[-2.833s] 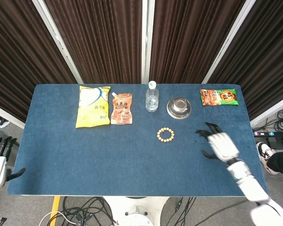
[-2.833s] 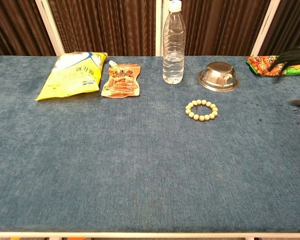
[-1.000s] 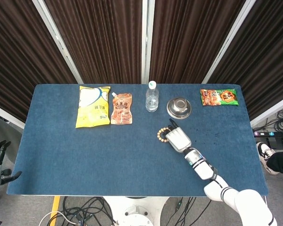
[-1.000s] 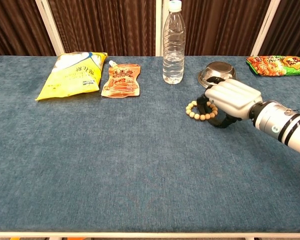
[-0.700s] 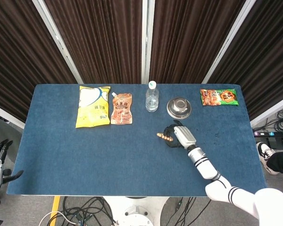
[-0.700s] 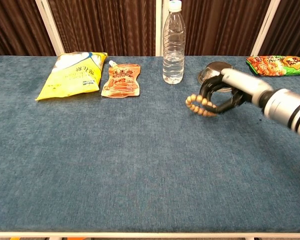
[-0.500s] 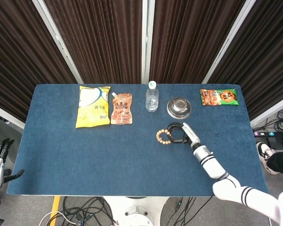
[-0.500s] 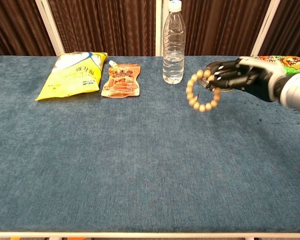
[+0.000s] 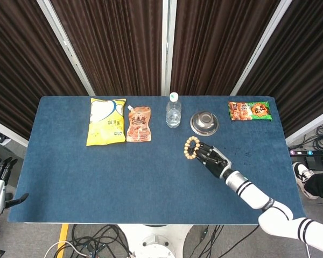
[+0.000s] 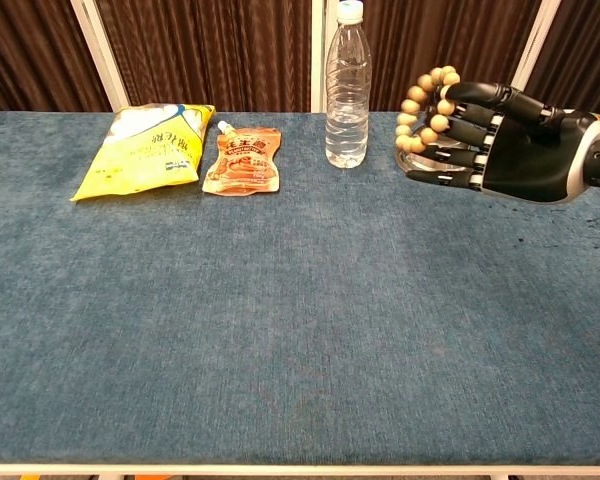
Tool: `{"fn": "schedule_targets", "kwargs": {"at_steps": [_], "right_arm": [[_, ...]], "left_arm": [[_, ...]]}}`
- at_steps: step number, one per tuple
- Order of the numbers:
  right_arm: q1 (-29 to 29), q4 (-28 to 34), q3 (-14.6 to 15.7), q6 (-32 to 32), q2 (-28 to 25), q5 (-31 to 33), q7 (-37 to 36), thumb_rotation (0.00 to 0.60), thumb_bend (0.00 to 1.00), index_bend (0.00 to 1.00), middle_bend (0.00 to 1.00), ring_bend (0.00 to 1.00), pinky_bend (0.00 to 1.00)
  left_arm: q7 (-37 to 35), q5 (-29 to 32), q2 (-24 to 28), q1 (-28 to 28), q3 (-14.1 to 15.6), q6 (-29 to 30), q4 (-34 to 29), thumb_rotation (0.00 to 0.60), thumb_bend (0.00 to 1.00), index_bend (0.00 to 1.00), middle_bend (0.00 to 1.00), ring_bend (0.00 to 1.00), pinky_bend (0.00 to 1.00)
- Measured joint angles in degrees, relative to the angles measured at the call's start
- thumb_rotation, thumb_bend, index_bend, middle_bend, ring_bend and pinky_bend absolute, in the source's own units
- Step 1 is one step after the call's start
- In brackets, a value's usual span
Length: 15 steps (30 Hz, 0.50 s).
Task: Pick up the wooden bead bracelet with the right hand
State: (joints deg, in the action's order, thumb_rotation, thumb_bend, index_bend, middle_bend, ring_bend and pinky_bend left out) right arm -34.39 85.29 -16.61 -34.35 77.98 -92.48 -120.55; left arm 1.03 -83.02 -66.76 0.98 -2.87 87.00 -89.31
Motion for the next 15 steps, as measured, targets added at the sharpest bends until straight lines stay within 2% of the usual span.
{"fn": "schedule_targets", "kwargs": {"at_steps": [4, 6, 8, 10, 12, 13, 15], "right_arm": [[-2.34, -2.64, 4.75, -6.71, -0.45, -7.69, -11.39, 0.6, 0.36, 0.32, 0.47, 0.13, 0.0], [-3.79, -5.07, 7.51, -11.25, -0.27, -10.85, -15.32, 0.586, 0.27, 0.27, 0.45, 0.13, 0.0], [-4.92, -7.58, 9.73, -15.07, 0.27, -12.81, -16.7, 0.534, 0.18, 0.23, 0.44, 0.13, 0.0], [-6.04, -10.65, 12.2, -18.86, 1.25, -14.22, -16.05, 0.439, 0.12, 0.19, 0.43, 0.13, 0.0], [-6.48, -11.69, 12.96, -19.94, 1.87, -14.53, -13.84, 0.376, 0.13, 0.17, 0.43, 0.13, 0.0], [-6.66, -11.92, 13.19, -20.15, 2.18, -14.54, -12.25, 0.365, 0.15, 0.17, 0.43, 0.13, 0.0], [-6.99, -12.26, 13.59, -20.47, 2.96, -14.26, -7.6, 0.344, 0.25, 0.17, 0.44, 0.13, 0.0]], "left_arm": [[-0.07, 0.02, -0.02, 0.02, -0.03, 0.03, 0.04, 0.6, 0.0, 0.12, 0.09, 0.0, 0.0], [-0.32, 0.01, -0.12, 0.06, -0.06, 0.01, 0.13, 0.6, 0.0, 0.12, 0.09, 0.0, 0.0], [-0.45, 0.07, -0.25, 0.12, -0.05, -0.18, 0.3, 0.6, 0.0, 0.12, 0.09, 0.0, 0.0], [-0.41, 0.03, -0.27, 0.17, 0.01, -0.27, 0.37, 0.6, 0.0, 0.12, 0.09, 0.0, 0.0], [-0.41, 0.04, -0.28, 0.23, 0.02, -0.38, 0.42, 0.6, 0.0, 0.12, 0.09, 0.0, 0.0], [-0.46, 0.08, -0.31, 0.23, -0.01, -0.37, 0.48, 0.6, 0.0, 0.12, 0.09, 0.0, 0.0], [-0.55, 0.18, -0.37, 0.23, -0.01, -0.43, 0.57, 0.6, 0.0, 0.12, 0.09, 0.0, 0.0]]}}
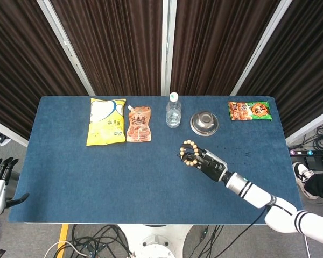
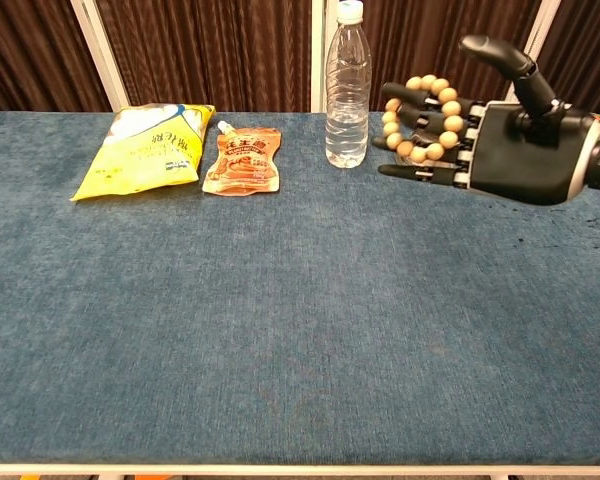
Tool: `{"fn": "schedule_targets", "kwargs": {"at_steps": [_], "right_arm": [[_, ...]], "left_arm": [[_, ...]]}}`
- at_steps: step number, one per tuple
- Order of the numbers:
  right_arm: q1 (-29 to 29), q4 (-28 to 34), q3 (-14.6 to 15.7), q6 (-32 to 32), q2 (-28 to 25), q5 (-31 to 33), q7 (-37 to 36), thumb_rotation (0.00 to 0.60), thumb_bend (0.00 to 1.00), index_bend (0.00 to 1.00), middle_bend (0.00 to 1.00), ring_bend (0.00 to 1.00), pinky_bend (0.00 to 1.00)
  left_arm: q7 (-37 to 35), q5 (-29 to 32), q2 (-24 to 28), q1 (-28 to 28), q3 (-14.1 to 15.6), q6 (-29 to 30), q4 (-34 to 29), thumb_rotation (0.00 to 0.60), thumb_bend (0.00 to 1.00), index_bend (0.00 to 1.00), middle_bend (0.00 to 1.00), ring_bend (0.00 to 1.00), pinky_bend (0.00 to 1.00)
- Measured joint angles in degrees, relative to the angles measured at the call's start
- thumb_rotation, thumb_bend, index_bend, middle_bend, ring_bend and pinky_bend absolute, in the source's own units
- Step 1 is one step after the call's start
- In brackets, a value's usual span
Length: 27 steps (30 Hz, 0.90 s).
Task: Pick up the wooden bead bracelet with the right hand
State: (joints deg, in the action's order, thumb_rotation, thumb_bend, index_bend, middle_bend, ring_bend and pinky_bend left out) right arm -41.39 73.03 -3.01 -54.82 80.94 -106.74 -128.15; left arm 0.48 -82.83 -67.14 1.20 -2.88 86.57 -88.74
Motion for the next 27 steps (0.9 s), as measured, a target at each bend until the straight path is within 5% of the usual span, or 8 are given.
{"fn": "schedule_targets", "kwargs": {"at_steps": [9, 12, 23, 27], "right_arm": [[-0.59, 0.61, 0.23, -0.78, 4.27, 6.41, 22.83, 0.329, 0.5, 0.31, 0.52, 0.16, 0.0], [-0.6, 0.82, 0.28, -1.14, 5.85, 8.82, 27.57, 0.325, 0.52, 0.33, 0.53, 0.17, 0.0], [-0.7, 0.3, 1.6, -1.77, 8.92, 12.36, 36.41, 0.318, 0.53, 0.42, 0.56, 0.18, 0.0], [-1.23, 0.31, 1.95, -1.34, 9.29, 13.17, 36.73, 0.302, 0.62, 0.42, 0.57, 0.19, 0.0]], "left_arm": [[-0.58, 0.39, -0.31, -0.1, 0.23, -0.48, 0.65, 0.6, 0.0, 0.12, 0.09, 0.0, 0.0], [-0.82, 0.53, -0.39, -0.11, 0.24, -0.61, 0.88, 0.6, 0.0, 0.12, 0.09, 0.0, 0.0], [-1.33, 0.74, -0.9, 0.06, 0.26, -1.17, 1.63, 0.6, 0.0, 0.12, 0.09, 0.0, 0.0], [-1.52, 0.83, -0.84, 0.02, 0.24, -1.17, 1.71, 0.6, 0.0, 0.12, 0.09, 0.0, 0.0]]}}
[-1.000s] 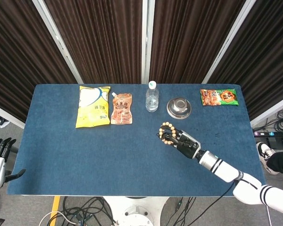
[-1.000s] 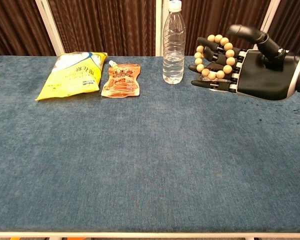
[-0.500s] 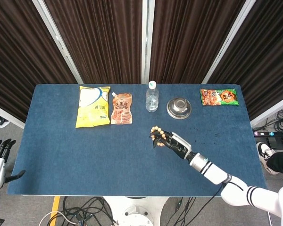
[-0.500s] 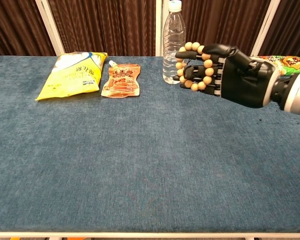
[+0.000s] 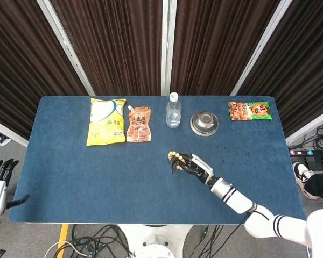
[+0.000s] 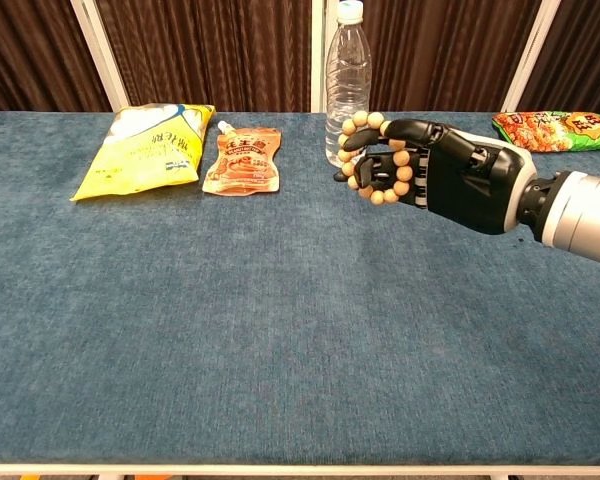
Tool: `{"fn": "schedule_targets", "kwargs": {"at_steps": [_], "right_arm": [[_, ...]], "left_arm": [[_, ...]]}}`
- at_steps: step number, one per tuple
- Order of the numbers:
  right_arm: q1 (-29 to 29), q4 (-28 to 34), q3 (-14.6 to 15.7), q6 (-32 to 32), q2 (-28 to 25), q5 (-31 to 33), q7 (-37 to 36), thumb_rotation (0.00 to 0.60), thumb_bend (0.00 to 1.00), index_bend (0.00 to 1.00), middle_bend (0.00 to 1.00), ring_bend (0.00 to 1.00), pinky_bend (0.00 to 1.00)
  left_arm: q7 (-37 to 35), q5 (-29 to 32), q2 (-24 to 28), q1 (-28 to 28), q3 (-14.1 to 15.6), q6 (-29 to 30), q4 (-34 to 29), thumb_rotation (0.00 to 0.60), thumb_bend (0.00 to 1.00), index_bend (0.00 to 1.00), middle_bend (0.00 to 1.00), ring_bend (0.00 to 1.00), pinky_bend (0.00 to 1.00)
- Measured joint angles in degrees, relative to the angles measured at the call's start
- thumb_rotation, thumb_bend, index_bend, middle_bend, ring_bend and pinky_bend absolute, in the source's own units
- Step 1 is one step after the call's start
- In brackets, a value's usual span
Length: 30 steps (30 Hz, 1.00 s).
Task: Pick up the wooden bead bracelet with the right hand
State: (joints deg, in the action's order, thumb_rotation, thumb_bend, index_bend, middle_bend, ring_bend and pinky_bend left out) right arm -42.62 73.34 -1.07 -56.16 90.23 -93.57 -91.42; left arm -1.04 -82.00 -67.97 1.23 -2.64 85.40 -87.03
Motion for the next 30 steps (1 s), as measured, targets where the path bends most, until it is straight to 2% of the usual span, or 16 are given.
{"fn": "schedule_targets", "kwargs": {"at_steps": [5, 13, 24, 30], "right_arm": [[-0.47, -0.36, 0.24, 0.34, 0.52, 0.57, 0.37, 0.277, 0.64, 0.42, 0.57, 0.19, 0.0], [-0.92, -0.84, 0.69, 0.21, 0.84, 0.87, 0.44, 0.273, 0.64, 0.43, 0.58, 0.19, 0.0], [-1.17, -0.53, 0.87, -0.19, 0.45, 1.4, 0.34, 0.275, 0.9, 0.44, 0.58, 0.2, 0.0], [-0.93, -0.23, 0.99, -1.11, 0.11, 1.38, 0.93, 0.278, 1.0, 0.45, 0.59, 0.2, 0.0]], "left_arm": [[-0.02, 0.17, -0.09, 0.15, 0.07, -0.54, 0.14, 0.6, 0.0, 0.12, 0.09, 0.0, 0.0], [-0.05, 0.38, -0.19, 0.26, -0.04, -0.71, 0.28, 0.6, 0.0, 0.12, 0.09, 0.0, 0.0], [0.07, 0.3, -0.19, 0.28, -0.05, -0.59, 0.19, 0.6, 0.0, 0.12, 0.09, 0.0, 0.0], [-0.07, 0.19, -0.2, 0.16, -0.01, -0.34, 0.27, 0.6, 0.0, 0.12, 0.09, 0.0, 0.0]]}}
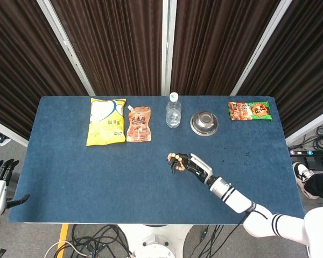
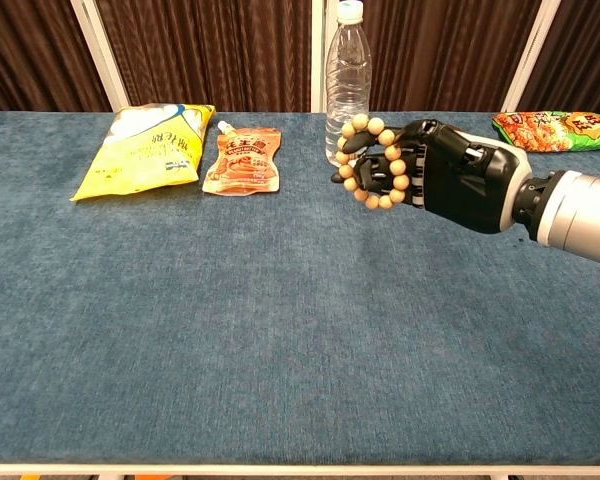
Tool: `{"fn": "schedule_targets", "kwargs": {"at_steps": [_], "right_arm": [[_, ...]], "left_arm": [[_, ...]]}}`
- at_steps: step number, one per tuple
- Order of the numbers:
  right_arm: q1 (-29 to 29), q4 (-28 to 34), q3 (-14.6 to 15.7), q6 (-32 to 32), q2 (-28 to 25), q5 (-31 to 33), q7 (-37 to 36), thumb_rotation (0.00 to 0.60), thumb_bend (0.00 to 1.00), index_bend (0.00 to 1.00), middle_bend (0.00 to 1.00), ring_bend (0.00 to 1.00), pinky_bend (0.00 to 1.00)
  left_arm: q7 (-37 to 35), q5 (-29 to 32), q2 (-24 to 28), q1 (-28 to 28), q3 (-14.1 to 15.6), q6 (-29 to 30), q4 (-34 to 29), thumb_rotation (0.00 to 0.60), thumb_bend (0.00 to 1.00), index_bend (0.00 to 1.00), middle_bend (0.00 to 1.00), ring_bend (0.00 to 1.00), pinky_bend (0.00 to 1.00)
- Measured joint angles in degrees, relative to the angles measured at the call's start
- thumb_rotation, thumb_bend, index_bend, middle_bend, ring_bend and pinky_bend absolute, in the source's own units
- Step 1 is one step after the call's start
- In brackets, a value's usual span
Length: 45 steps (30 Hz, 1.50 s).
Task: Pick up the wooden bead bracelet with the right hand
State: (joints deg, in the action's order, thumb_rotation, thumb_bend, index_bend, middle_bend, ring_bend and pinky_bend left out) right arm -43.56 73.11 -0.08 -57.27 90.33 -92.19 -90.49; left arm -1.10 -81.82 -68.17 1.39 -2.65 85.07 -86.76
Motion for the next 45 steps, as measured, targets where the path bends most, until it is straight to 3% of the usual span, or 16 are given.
{"fn": "schedule_targets", "kwargs": {"at_steps": [3, 9, 11, 16, 19, 21, 24, 27, 30, 34, 39, 45], "right_arm": [[0.03, 0.31, 0.07, -0.09, -0.5, 0.01, 0.4, 0.334, 1.0, 0.45, 0.59, 0.2, 0.0], [0.1, 0.83, 0.43, -0.95, -1.71, -0.63, 0.01, 0.58, 1.0, 0.4, 0.59, 0.2, 0.0], [0.07, 0.86, 0.6, -1.18, -2.04, -0.9, -0.06, 0.6, 1.0, 0.38, 0.59, 0.2, 0.0], [0.0, 0.83, 1.03, -1.44, -2.49, -1.25, -0.4, 0.599, 1.0, 0.31, 0.58, 0.18, 0.0], [-0.13, 0.69, 1.3, -1.41, -2.55, -1.46, -0.46, 0.481, 0.97, 0.25, 0.56, 0.18, 0.0], [-0.3, 0.66, 1.37, -1.25, -2.59, -1.46, -1.17, 0.396, 0.73, 0.23, 0.56, 0.18, 0.0], [-0.72, 0.66, 1.63, -0.87, -2.73, -1.73, -2.96, 0.375, 0.41, 0.23, 0.56, 0.18, 0.0], [-1.25, 0.61, 2.06, -0.61, -2.97, -2.29, -5.86, 0.372, 0.24, 0.23, 0.56, 0.18, 0.0], [-1.83, 0.32, 2.61, -0.6, -3.17, -3.03, -8.56, 0.353, 0.16, 0.24, 0.56, 0.18, 0.0], [-2.11, -0.14, 3.04, -0.93, -3.16, -3.17, -10.47, 0.309, 0.15, 0.33, 0.58, 0.21, 0.0], [-1.92, -0.49, 3.01, -1.37, -2.87, -2.41, -10.94, 0.304, 0.36, 0.43, 0.62, 0.25, 0.0], [-1.26, -0.65, 2.73, -1.91, -2.72, -1.34, -10.11, 0.303, 0.54, 0.51, 0.65, 0.26, 0.0]], "left_arm": [[-0.02, -0.06, 0.0, -0.08, 0.01, 0.19, -0.04, 0.6, 0.0, 0.12, 0.09, 0.0, 0.0], [-0.13, -0.4, -0.05, -0.29, 0.13, 0.65, -0.08, 0.6, 0.0, 0.12, 0.09, 0.0, 0.0], [-0.14, -0.48, -0.04, -0.33, 0.16, 0.71, -0.11, 0.6, 0.0, 0.12, 0.09, 0.0, 0.0], [-0.16, -0.58, -0.06, -0.34, 0.18, 0.78, -0.12, 0.6, 0.0, 0.12, 0.09, 0.0, 0.0], [-0.13, -0.54, -0.06, -0.31, 0.16, 0.7, -0.11, 0.6, 0.0, 0.12, 0.09, 0.0, 0.0], [-0.06, -0.5, -0.01, -0.26, 0.15, 0.59, -0.16, 0.6, 0.0, 0.12, 0.09, 0.0, 0.0], [0.02, -0.42, 0.09, -0.19, 0.14, 0.39, -0.25, 0.6, 0.0, 0.12, 0.09, 0.0, 0.0], [0.12, -0.36, 0.16, -0.14, 0.15, 0.26, -0.32, 0.6, 0.0, 0.12, 0.09, 0.0, 0.0], [0.29, -0.28, 0.09, -0.05, 0.1, 0.13, -0.38, 0.6, 0.0, 0.12, 0.09, 0.0, 0.0], [0.44, -0.24, 0.2, 0.07, 0.09, -0.07, -0.51, 0.6, 0.0, 0.12, 0.09, 0.0, 0.0], [0.58, -0.28, 0.3, 0.16, 0.07, -0.11, -0.66, 0.6, 0.0, 0.12, 0.09, 0.0, 0.0], [0.78, -0.27, 0.34, 0.26, -0.01, -0.12, -0.84, 0.6, 0.0, 0.12, 0.09, 0.0, 0.0]]}}
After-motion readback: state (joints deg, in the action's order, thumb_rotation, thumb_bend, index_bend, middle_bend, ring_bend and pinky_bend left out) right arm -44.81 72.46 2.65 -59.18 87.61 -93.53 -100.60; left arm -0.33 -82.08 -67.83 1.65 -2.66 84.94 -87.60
